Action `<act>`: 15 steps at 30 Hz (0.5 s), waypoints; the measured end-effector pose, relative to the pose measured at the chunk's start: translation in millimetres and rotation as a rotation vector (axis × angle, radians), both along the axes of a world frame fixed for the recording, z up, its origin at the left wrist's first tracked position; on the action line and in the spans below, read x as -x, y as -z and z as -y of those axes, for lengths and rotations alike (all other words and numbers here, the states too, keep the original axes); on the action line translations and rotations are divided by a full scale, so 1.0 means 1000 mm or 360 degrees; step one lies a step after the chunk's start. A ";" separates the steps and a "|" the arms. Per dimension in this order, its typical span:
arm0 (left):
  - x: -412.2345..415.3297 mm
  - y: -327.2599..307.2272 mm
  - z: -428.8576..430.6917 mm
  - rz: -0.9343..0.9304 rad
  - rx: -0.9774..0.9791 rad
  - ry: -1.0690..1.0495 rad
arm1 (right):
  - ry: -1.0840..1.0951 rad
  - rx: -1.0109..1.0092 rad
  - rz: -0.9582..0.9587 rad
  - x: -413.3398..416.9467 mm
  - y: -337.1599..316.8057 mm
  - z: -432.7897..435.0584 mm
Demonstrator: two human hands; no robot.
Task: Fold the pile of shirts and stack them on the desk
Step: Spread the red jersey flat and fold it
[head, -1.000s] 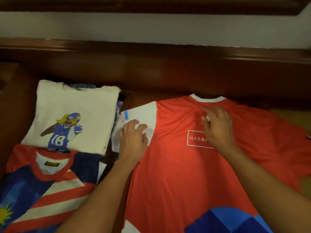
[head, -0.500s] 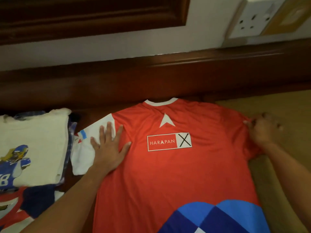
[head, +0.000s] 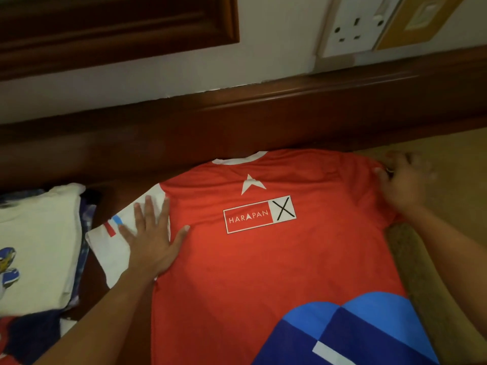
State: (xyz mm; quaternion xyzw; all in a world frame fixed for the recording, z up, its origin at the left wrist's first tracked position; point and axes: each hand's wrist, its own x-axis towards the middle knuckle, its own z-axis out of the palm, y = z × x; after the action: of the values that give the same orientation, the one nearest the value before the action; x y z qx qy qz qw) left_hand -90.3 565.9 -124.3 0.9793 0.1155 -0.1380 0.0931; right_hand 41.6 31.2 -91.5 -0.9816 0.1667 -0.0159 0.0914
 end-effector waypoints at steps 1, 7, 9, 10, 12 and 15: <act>0.002 0.001 0.000 -0.0011 -0.0034 0.0057 | -0.0056 0.0026 0.0059 0.005 -0.001 -0.006; 0.013 0.004 0.011 0.0034 -0.0060 0.0076 | -0.0683 0.0134 0.0051 0.062 0.012 -0.045; 0.015 0.004 0.010 0.0007 -0.0075 0.0051 | -0.0786 0.0178 -0.0107 0.085 0.025 -0.051; 0.016 0.004 0.009 -0.0013 -0.0073 0.0040 | -0.0775 0.0188 -0.0156 0.093 0.028 -0.051; 0.019 0.003 0.007 -0.0051 -0.0066 0.0003 | -0.0720 0.0162 -0.0172 0.100 0.033 -0.046; 0.029 -0.003 0.013 0.0069 -0.0077 -0.0099 | -0.0590 0.0057 -0.0018 0.105 0.025 -0.040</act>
State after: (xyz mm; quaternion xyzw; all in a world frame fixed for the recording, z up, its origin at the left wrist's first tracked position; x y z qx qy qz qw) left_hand -119.5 553.1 -120.8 0.9799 0.1470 -0.1111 0.0762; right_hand -63.3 71.4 -116.4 -0.9971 -0.0170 0.0039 0.0744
